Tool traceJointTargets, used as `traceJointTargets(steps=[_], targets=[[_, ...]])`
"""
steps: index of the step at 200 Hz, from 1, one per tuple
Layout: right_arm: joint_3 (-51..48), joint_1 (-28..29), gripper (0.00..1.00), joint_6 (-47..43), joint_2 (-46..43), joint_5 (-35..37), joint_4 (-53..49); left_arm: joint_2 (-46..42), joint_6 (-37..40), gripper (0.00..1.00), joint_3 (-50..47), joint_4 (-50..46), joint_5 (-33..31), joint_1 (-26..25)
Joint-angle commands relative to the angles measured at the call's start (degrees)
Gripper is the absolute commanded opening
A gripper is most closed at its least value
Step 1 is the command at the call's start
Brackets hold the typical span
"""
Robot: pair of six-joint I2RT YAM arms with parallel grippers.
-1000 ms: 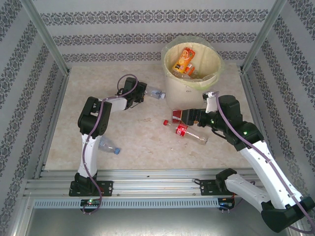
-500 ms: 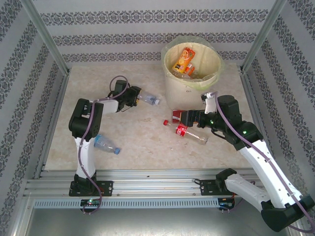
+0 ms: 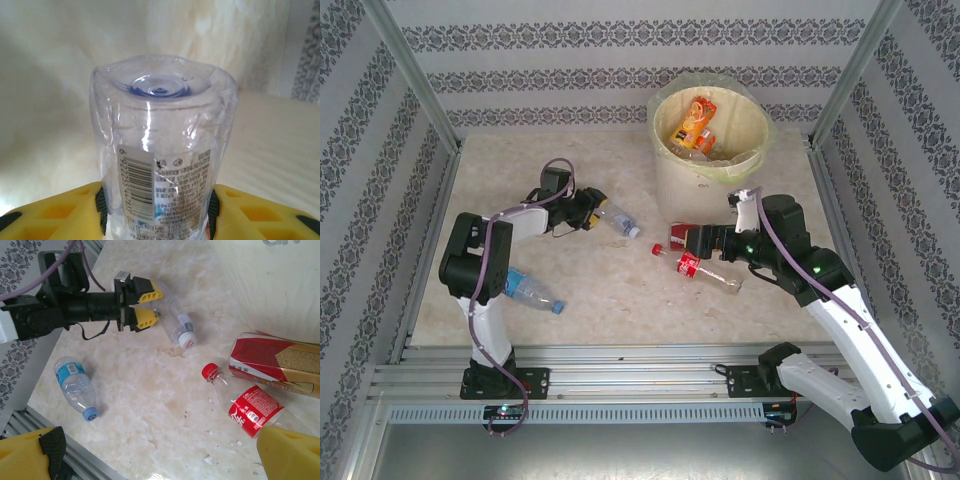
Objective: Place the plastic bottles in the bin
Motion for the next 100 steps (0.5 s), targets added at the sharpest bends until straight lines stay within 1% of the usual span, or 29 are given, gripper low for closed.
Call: traceJointTargets(steps=[1, 28, 67, 84, 100], targets=[[0.3, 0.8, 0.98, 0.5, -0.1, -1.3, -1.4, -5.0, 8.0, 0.54, -2.7, -7.6, 5.7, 0.2], [-0.1, 1.3, 0.98, 1.1, 0.8, -2.2, -1.6, -10.6, 12.1, 0.54, -6.7, -11.7, 7.8, -0.8], [-1.2, 3.9, 0.97, 3.1, 2.6, -3.1, -0.4, -17.2, 16.0, 0.55, -10.4, -16.1, 7.8, -4.7], [-2.8, 5.7, 0.96, 5.5, 3.4, -4.1, 2.1, -20.5, 15.2, 0.55, -12.6, -13.7, 7.5, -6.7], [-5.0, 7.3, 0.95, 8.4, 3.9, -4.9, 5.8, -23.2, 14.4, 0.56, -14.2, -9.0, 8.3, -8.7]])
